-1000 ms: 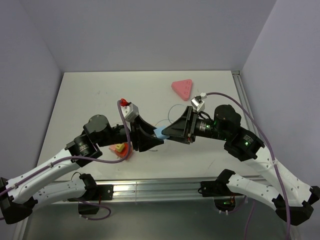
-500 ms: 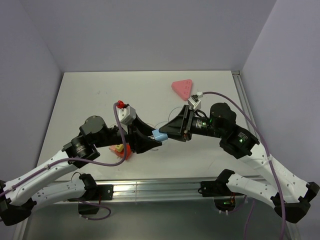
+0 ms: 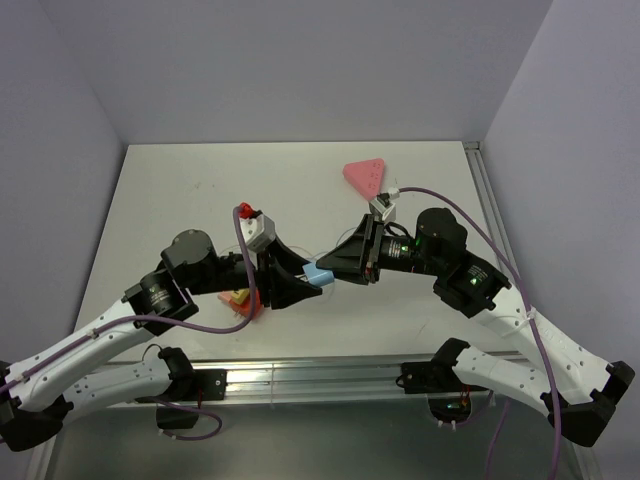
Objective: Insert the plug
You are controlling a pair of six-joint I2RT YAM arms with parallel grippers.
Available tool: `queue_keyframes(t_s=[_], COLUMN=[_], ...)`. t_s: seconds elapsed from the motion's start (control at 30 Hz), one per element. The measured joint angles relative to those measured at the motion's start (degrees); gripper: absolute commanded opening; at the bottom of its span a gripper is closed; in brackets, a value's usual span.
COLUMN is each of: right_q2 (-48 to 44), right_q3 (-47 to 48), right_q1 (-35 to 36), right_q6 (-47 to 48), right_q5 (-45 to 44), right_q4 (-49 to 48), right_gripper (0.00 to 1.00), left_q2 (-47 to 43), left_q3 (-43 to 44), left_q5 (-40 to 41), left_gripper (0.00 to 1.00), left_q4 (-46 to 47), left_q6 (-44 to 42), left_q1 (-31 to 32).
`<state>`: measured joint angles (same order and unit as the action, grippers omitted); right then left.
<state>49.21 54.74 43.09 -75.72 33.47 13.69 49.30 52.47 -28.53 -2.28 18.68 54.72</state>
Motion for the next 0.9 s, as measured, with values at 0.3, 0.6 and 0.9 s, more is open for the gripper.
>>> queue_keyframes(t_s=[0.3, 0.6, 0.9], right_q2=[-1.9, -5.5, -10.4], right_q3=[0.3, 1.3, 1.3], right_q1=[-0.1, -5.9, -6.6], right_q6=[6.8, 20.5, 29.4], right_q5=[-3.8, -16.3, -24.8], right_q4=[5.5, 20.7, 28.3], right_gripper=[0.00, 0.00, 0.00], left_q2=[0.3, 7.1, 11.2], left_q3=[1.5, 16.7, 15.0], left_q5=[8.4, 39.5, 53.8], left_gripper=[1.00, 1.00, 0.70], left_q4=[-5.6, -33.9, -61.9], left_q6=[-0.1, 11.6, 45.8], left_q1=[0.2, 0.1, -0.1])
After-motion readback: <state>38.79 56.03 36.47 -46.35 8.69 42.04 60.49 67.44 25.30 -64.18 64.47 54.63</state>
